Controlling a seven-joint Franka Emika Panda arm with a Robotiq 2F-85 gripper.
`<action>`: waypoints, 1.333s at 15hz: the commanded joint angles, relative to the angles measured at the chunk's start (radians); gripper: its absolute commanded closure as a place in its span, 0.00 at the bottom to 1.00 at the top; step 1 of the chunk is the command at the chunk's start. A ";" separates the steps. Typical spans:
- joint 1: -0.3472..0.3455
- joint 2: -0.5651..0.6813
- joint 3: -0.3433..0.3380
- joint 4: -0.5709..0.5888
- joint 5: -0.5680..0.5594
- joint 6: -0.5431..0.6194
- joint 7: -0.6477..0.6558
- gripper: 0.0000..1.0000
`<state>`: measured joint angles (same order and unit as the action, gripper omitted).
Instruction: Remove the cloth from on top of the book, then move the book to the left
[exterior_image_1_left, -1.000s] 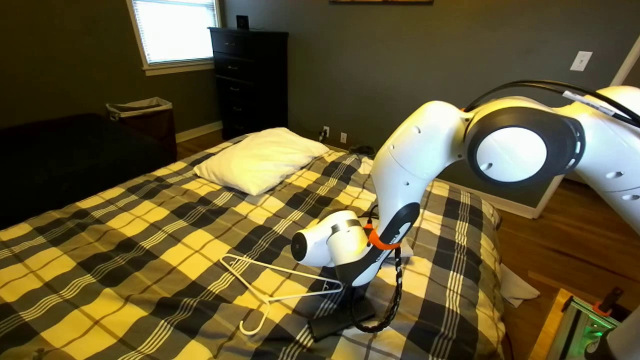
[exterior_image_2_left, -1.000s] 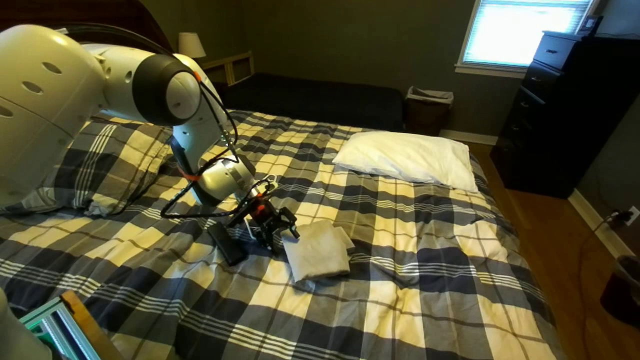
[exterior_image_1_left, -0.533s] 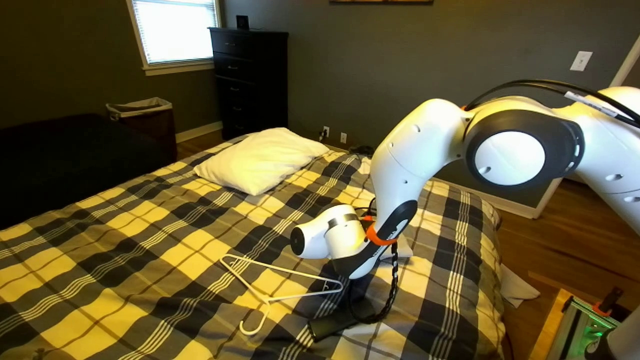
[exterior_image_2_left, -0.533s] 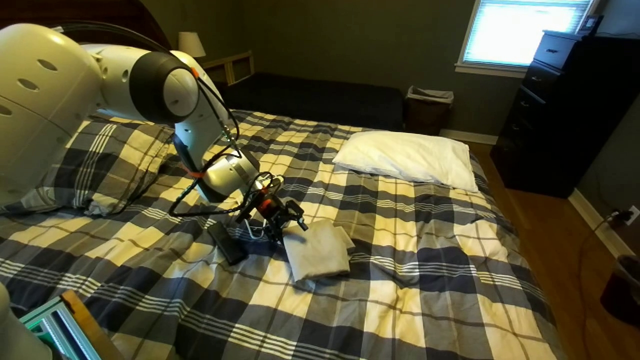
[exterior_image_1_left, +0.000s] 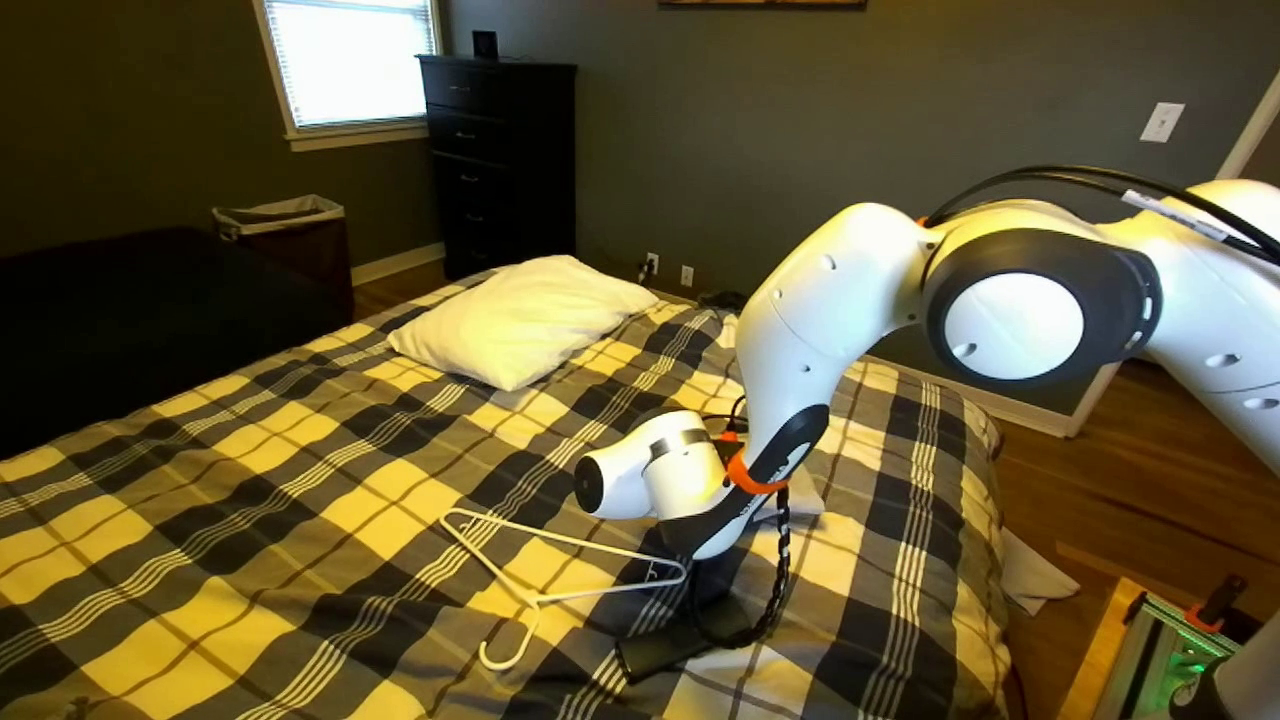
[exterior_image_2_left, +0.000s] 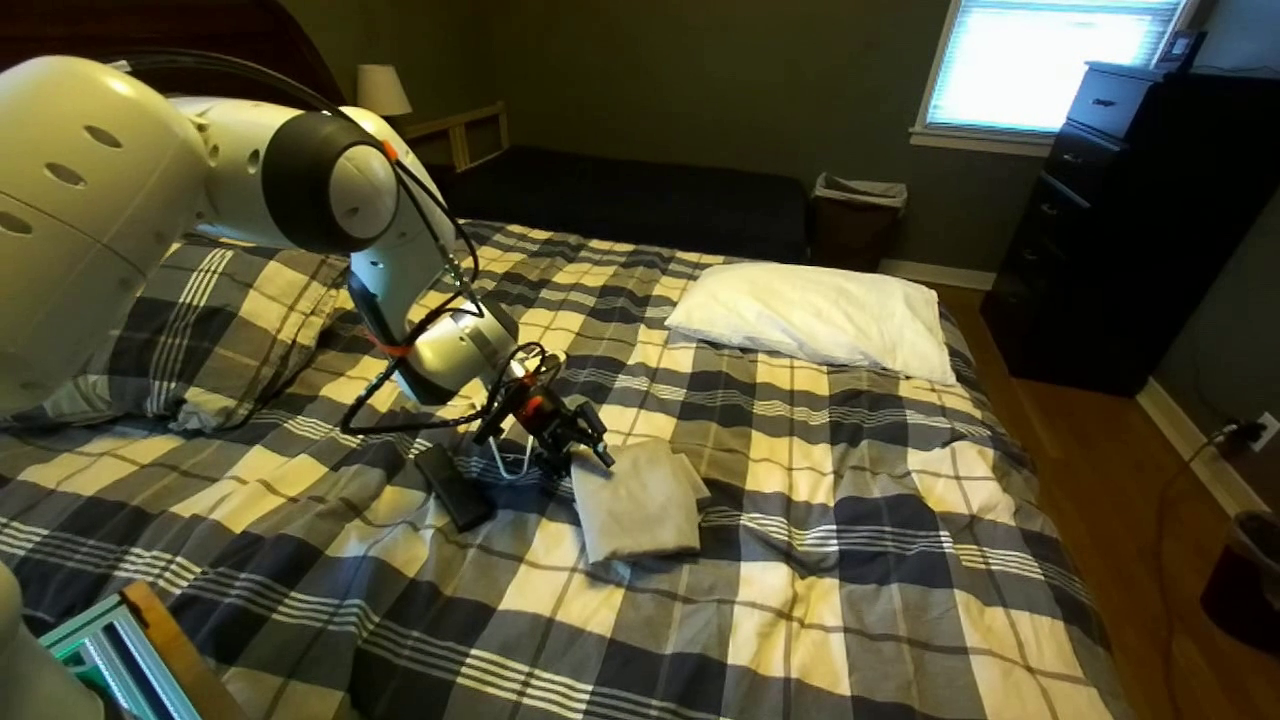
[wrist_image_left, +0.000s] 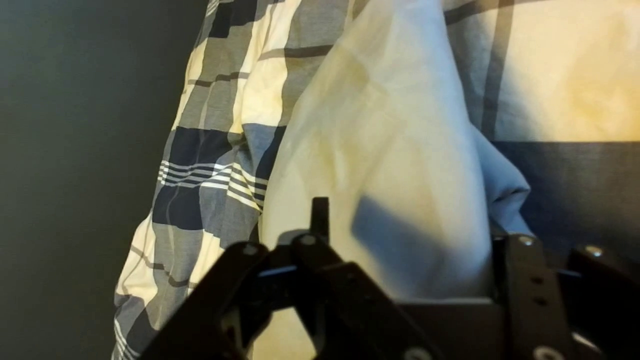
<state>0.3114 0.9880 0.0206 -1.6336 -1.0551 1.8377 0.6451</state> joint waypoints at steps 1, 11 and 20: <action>-0.012 0.012 0.003 -0.003 0.003 0.019 0.024 0.66; -0.011 0.009 -0.004 0.037 0.028 0.028 0.101 0.97; 0.113 0.081 -0.073 0.419 -0.301 -0.148 0.018 0.98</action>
<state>0.3882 0.9914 -0.0341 -1.3713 -1.2530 1.7372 0.7280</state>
